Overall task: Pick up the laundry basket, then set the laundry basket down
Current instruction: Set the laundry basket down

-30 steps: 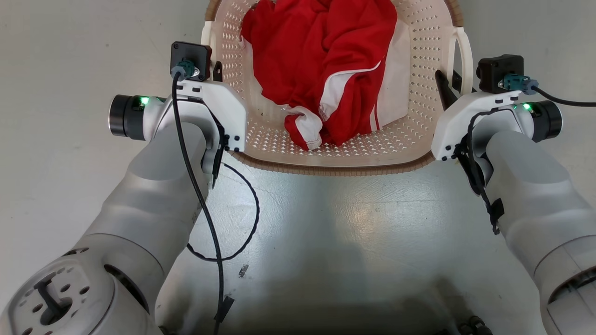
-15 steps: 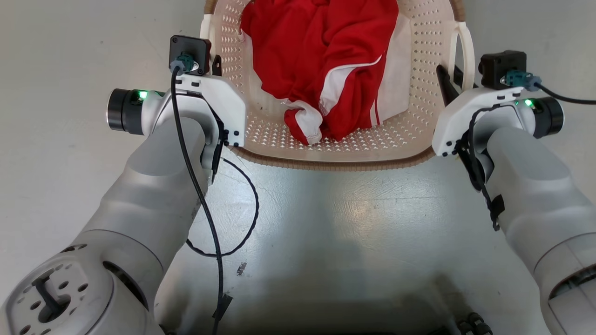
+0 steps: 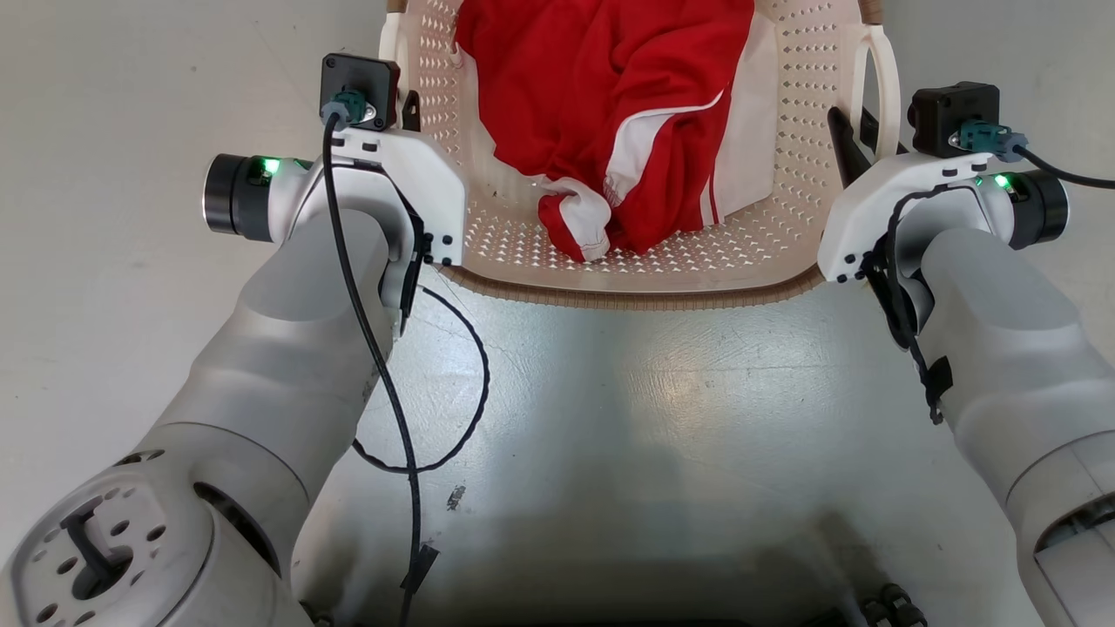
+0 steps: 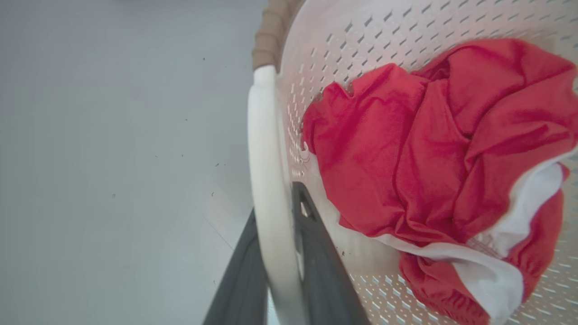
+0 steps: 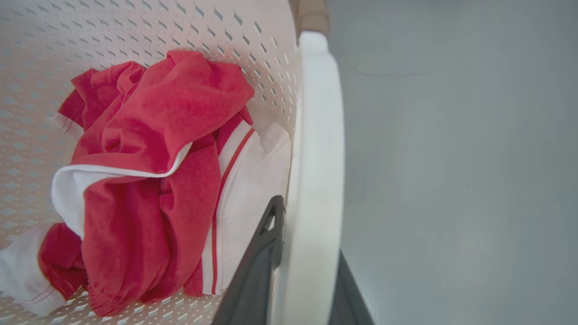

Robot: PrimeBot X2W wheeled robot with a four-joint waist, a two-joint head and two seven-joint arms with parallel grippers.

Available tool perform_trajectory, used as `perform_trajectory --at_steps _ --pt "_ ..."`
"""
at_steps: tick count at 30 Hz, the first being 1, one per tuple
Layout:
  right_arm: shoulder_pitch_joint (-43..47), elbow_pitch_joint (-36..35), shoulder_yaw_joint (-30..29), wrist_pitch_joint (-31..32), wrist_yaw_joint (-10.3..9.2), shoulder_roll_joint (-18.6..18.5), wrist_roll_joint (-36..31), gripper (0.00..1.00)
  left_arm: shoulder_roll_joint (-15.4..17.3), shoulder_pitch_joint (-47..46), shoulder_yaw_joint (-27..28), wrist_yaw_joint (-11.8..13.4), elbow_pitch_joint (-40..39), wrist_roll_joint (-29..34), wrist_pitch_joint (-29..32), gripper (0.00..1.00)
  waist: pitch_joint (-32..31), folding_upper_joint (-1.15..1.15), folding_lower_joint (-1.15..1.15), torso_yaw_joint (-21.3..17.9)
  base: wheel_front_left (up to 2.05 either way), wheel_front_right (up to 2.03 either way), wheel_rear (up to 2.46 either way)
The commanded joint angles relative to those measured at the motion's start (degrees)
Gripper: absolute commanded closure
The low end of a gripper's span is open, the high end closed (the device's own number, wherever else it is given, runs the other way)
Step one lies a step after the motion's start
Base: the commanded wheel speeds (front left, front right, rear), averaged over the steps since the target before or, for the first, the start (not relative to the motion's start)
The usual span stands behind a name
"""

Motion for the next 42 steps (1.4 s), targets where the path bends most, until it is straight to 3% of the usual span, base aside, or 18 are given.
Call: perform_trajectory --at_steps 1,6,7,8,9,10,16,26,38,42 --pt "2.07 -0.73 0.73 -1.14 0.86 1.38 -1.19 1.00 1.45 -0.61 0.33 0.85 0.25 0.06 -0.32 1.00 0.02 0.00 0.00 0.08 0.00 0.00 0.00" --pt "1.81 -0.73 -0.47 -1.38 0.86 1.07 -1.89 1.00 1.41 -0.56 0.68 0.83 0.26 -0.52 -0.18 1.00 0.01 0.00 0.00 0.11 0.00 0.00 0.00" --pt "1.58 -0.73 -1.13 -1.60 0.86 0.83 -2.02 0.48 1.40 -0.59 1.15 0.99 0.27 -0.99 -0.24 1.00 0.00 0.00 0.00 0.13 0.00 0.00 0.00" --pt "1.33 -0.73 -1.78 -1.82 0.86 0.61 -2.30 0.00 1.39 -0.66 1.41 1.29 0.27 -1.19 -0.41 0.70 -0.01 0.00 0.00 0.15 0.00 0.00 0.00" --pt "0.95 -0.73 -2.54 -2.05 0.86 0.21 -2.79 0.00 1.38 -0.68 1.54 1.51 0.27 -1.28 -0.56 0.02 -0.01 0.00 0.00 0.17 0.00 0.00 0.00" --pt "0.59 -0.73 -3.37 -2.21 0.86 -0.14 -3.41 0.00 1.37 -0.62 1.70 1.73 0.27 -1.44 -0.64 0.00 -0.03 0.00 0.00 0.20 0.00 0.00 0.00" --pt "2.36 -7.79 -11.07 -2.35 0.86 -1.10 -8.89 0.00 1.33 -0.36 2.91 2.76 -0.29 -2.20 -1.39 0.00 -0.63 0.00 0.00 0.07 0.00 0.00 0.00" --pt "10.15 -18.46 -22.69 -2.36 0.86 2.30 -18.47 0.00 1.31 0.93 5.38 2.39 -2.44 -1.98 -1.76 0.00 -4.24 0.00 0.00 -0.27 0.00 0.00 0.00" --pt "18.74 -29.11 -30.76 -2.36 0.86 3.71 -24.60 0.00 4.49 9.56 18.44 4.09 -13.17 7.51 -1.78 0.00 -13.81 0.00 0.00 -0.24 0.00 0.00 0.00" --pt "20.64 -30.54 -31.96 -2.37 0.86 3.78 -25.88 0.00 4.79 13.69 22.85 3.63 -16.14 11.70 -1.78 0.00 -17.62 0.00 0.00 -0.16 0.00 0.00 0.00"
